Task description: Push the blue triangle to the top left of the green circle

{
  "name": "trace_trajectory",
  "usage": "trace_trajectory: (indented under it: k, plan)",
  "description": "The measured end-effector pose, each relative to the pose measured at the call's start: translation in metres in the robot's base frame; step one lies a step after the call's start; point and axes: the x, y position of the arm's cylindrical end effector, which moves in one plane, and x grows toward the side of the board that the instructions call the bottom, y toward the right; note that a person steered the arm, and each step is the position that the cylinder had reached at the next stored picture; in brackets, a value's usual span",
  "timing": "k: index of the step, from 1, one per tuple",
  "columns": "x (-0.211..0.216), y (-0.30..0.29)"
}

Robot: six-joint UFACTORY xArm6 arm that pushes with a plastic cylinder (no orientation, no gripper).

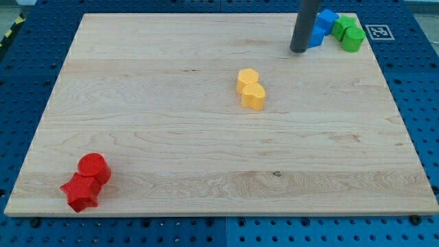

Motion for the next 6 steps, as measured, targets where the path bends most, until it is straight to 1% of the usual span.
trace_trajectory:
  k: [1, 4, 5, 6]
  plan:
    - [-0.021, 0.005]
    - [-0.025, 0.037]
    - [-0.027, -0.005]
    - [-0.053, -0.051]
